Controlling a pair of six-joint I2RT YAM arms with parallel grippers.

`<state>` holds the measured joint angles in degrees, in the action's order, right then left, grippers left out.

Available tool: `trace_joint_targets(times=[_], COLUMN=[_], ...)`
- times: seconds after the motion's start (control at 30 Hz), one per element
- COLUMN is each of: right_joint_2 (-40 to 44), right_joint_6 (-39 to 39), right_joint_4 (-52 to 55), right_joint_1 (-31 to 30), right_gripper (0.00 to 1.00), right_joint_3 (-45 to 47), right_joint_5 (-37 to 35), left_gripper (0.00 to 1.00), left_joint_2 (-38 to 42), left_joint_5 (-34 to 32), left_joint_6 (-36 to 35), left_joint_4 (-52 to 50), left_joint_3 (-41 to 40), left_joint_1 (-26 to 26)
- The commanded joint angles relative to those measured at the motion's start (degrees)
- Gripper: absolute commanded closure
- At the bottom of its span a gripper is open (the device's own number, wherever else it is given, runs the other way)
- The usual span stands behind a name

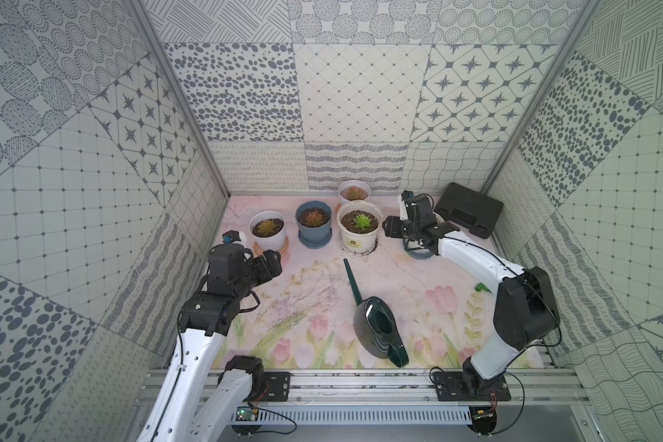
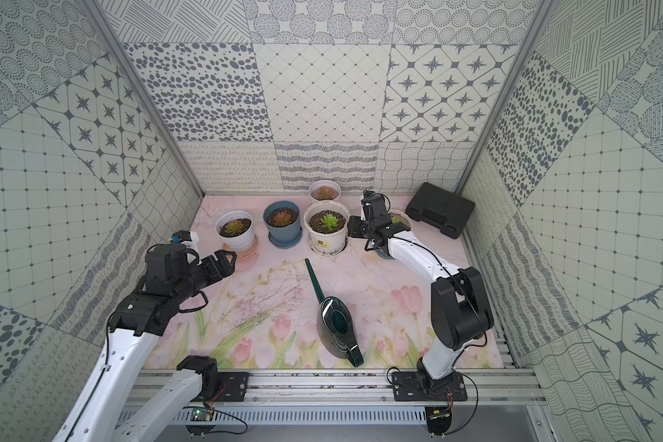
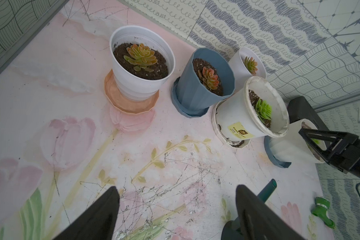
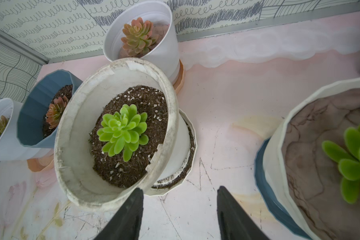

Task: Water the succulent around the soil edge
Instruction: Move the pot to the center of the board.

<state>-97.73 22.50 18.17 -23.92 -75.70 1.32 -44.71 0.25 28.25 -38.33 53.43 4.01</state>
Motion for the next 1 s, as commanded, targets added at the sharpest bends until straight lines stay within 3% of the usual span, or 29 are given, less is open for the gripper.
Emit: trace_joint_targets(times=[0.0, 0.43, 0.77, 0.97], right_joint_2=[-2.3, -10.7, -15.89, -15.78], right_joint_6=[-0.35, -2.21, -3.24, -3.69], right_joint_4=[-1.32, 3.5, 8.78, 9.07], right_joint_1=[-0.07, 0.02, 0.02, -0.01], right_gripper=[0.41, 0.53, 0.57, 0.71], right_joint_3=[-3.61, -12.98, -19.1, -19.16], right_joint_5=[1.02, -1.87, -3.19, -2.52], left_gripper=[0.09, 0.09, 0.08, 0.07], left_joint_2=[0.45, 0.06, -0.01, 0.0], left_joint_5=[3.27, 5.29, 5.89, 6.09], left_joint_6=[-3.82, -3.55, -3.46, -3.38], left_joint_4=[-1.31, -1.75, -1.94, -1.95], left_joint_3=[-0.32, -0.52, -0.58, -0.59], left_joint_1=[-0.01, 0.02, -0.02, 0.01])
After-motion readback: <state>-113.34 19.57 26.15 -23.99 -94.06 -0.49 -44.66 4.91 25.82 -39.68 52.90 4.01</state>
